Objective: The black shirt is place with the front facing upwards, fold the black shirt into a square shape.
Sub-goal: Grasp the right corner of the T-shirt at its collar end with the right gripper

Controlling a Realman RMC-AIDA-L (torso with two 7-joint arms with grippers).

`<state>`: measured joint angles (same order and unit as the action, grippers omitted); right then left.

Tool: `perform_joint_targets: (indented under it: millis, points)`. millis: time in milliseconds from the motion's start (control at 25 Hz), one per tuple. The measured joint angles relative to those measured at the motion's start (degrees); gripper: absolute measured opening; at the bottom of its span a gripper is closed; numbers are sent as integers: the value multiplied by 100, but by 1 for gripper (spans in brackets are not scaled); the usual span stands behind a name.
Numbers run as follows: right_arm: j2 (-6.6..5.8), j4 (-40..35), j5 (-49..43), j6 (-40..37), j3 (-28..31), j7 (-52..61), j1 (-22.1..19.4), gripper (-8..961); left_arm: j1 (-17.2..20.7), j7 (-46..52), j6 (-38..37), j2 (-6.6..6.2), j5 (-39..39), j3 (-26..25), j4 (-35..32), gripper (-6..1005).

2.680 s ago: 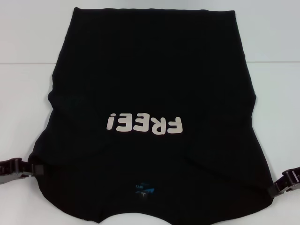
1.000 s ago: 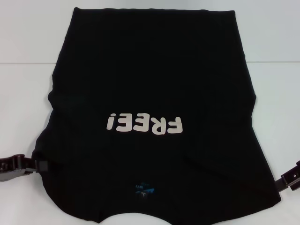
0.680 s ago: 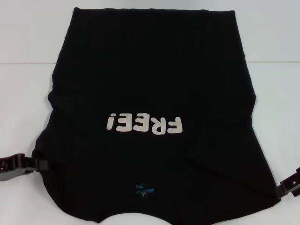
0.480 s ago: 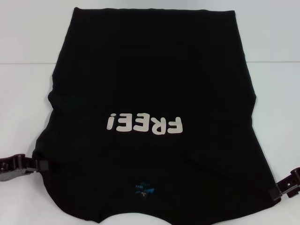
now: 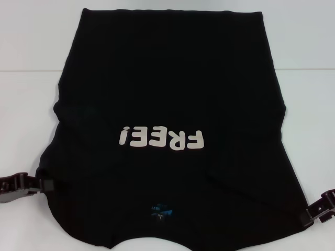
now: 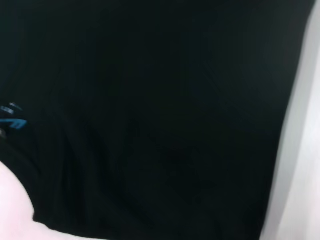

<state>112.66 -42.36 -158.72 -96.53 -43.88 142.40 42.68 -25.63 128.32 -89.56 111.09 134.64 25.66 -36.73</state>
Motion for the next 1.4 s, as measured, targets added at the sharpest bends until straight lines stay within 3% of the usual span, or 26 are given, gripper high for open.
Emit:
perform_joint_targets:
  millis: [1400]
  points:
    - [116, 0, -46, 94, -204, 44, 156, 634, -3, -6, 2, 9, 0, 0, -1, 13]
